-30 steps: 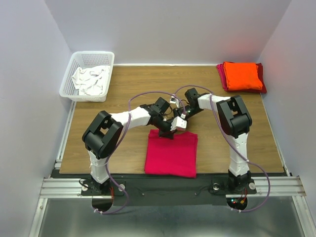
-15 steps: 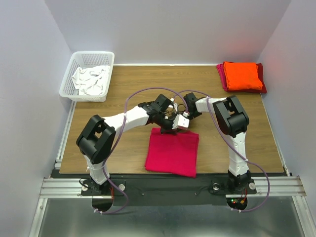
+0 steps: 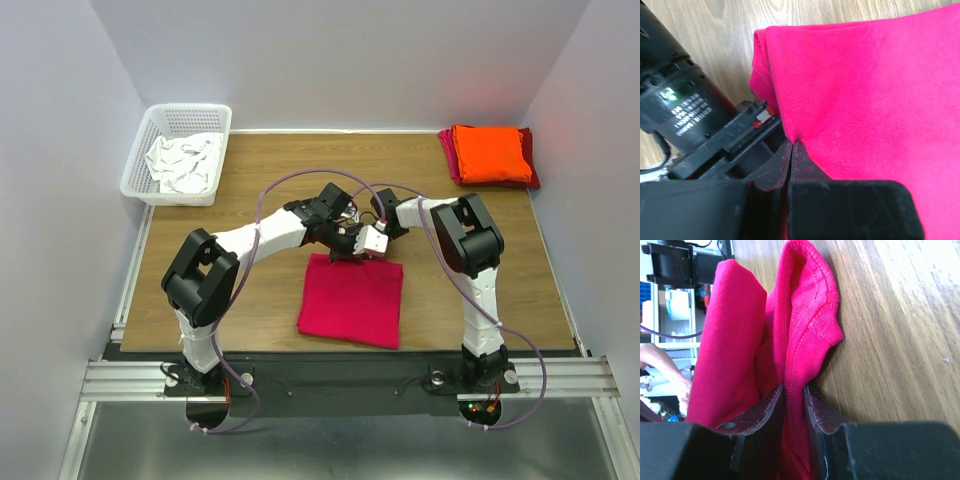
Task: Fold and stack the t-shirts
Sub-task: Fold the tshirt
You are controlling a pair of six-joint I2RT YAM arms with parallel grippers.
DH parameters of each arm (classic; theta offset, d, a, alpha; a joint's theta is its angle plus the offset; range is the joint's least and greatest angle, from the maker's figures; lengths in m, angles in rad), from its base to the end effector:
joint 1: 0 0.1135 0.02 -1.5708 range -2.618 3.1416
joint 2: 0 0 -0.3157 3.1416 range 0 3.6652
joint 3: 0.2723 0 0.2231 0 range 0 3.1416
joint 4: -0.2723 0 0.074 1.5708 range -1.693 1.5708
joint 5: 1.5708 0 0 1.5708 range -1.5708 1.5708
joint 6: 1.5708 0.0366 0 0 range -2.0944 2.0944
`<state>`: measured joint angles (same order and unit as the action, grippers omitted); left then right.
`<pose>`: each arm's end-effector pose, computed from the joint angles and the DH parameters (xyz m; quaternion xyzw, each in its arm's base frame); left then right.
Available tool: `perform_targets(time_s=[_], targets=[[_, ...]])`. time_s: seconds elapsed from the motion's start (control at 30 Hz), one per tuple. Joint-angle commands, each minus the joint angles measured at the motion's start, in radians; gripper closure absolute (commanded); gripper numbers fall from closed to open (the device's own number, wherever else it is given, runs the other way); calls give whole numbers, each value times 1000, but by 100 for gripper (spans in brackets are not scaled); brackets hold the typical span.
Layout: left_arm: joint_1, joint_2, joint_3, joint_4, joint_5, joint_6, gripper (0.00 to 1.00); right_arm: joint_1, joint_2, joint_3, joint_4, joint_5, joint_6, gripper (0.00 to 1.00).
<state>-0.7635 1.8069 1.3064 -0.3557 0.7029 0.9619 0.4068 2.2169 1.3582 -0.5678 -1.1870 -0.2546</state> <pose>0.2567 -0.2784 0.2930 0.7464 0.4806 -0.2884 0.3587 0.3618 0.1928 0.1553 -0.3066 0.7689 0.5607 0.0172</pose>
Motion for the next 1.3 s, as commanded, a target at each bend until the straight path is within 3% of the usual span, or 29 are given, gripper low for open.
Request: perform_targets(time_s=[0.0, 0.4, 0.57, 0.87, 0.97, 1.03, 1.1, 1.17, 1.27], targets=[[9, -3, 67, 20, 17, 34, 100, 12, 33, -18, 22, 47, -28, 71], [9, 25, 64, 49, -23, 67, 100, 13, 41, -13, 22, 40, -26, 71], [12, 23, -7, 128, -86, 84, 100, 13, 32, -2, 20, 53, -28, 71], [9, -43, -45, 123, -71, 57, 99, 13, -23, 84, 14, 199, -23, 68], [9, -66, -50, 103, -85, 61, 91, 12, -59, 131, 13, 276, -17, 59], [9, -83, -62, 93, -91, 63, 74, 12, -85, 172, 13, 338, -14, 54], [9, -92, -59, 89, -94, 58, 66, 10, -101, 199, 11, 378, -14, 49], [9, -106, -50, 87, -111, 37, 56, 7, -118, 240, 11, 444, -20, 33], [12, -122, -27, 84, -144, 21, 55, -8, -134, 295, 9, 516, -31, 29]])
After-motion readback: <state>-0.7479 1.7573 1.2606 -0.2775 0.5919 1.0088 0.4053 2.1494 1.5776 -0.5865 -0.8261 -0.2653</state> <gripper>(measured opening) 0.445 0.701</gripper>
